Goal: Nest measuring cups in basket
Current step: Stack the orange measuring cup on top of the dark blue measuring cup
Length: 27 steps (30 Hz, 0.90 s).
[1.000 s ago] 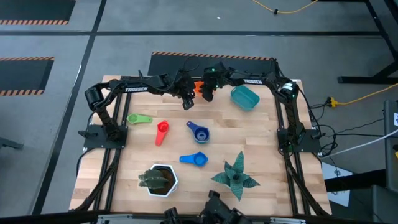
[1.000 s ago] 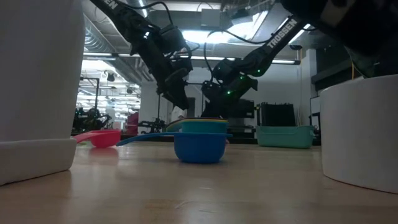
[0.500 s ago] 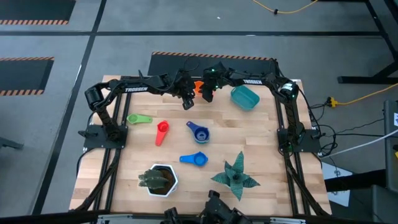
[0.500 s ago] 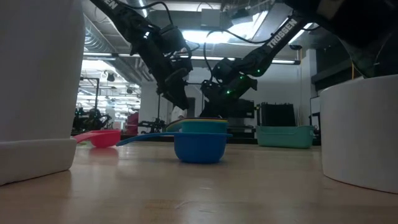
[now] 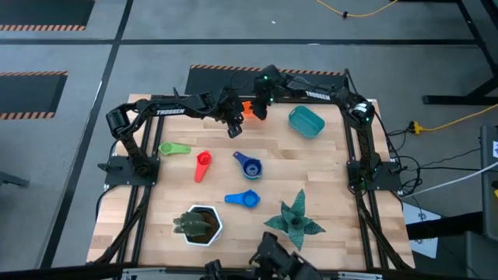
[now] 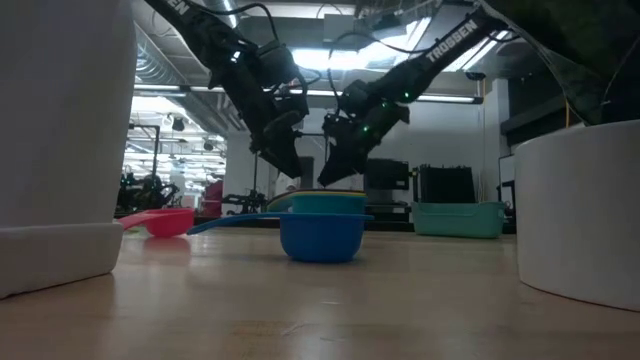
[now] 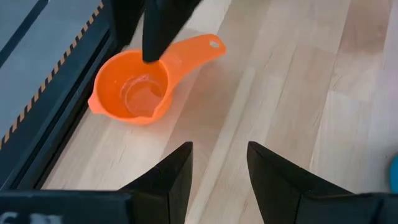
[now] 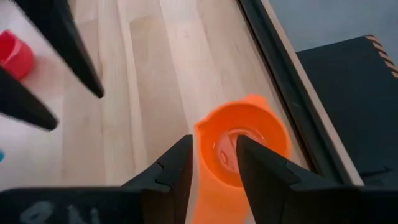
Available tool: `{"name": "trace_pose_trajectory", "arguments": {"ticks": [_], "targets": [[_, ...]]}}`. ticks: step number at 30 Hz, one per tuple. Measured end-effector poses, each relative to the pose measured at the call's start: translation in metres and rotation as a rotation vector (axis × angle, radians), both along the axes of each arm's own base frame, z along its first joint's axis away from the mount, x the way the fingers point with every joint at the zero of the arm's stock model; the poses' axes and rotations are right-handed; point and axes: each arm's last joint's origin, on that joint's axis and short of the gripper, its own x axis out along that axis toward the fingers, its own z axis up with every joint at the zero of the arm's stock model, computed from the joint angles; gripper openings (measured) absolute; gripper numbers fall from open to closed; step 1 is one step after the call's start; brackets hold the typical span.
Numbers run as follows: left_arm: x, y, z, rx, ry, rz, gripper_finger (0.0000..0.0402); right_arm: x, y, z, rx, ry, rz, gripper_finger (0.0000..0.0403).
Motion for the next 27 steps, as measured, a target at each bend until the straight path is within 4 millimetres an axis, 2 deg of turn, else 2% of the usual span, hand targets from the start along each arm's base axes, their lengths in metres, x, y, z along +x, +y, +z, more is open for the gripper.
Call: {"name": "trace_pose_trajectory", "arguments": {"ticks": [5, 9, 17, 20, 27], "targets": [[0.000, 0.000, 0.000, 0.000, 0.000, 0.000, 0.0146, -0.002, 0.001, 0.020, 0.002, 0.067, 0.052, 0.0129], [0.000, 0.000, 0.000, -0.001, 0.002, 0.000, 0.0146, -0.007, 0.004, 0.027, 0.033, 0.135, 0.081, 0.0129], [-0.001, -0.001, -0.001, -0.007, 0.013, 0.000, 0.0146, -0.039, 0.009, 0.045, 0.059, 0.179, 0.065, 0.0129], [-0.001, -0.001, -0.001, -0.008, 0.012, 0.000, 0.0146, -0.046, 0.007, 0.037, 0.083, 0.186, 0.044, 0.0129], [-0.001, -0.001, -0.001, -0.007, 0.012, -0.001, 0.0146, -0.051, 0.002, 0.004, 0.091, 0.146, -0.023, 0.0129]]}}
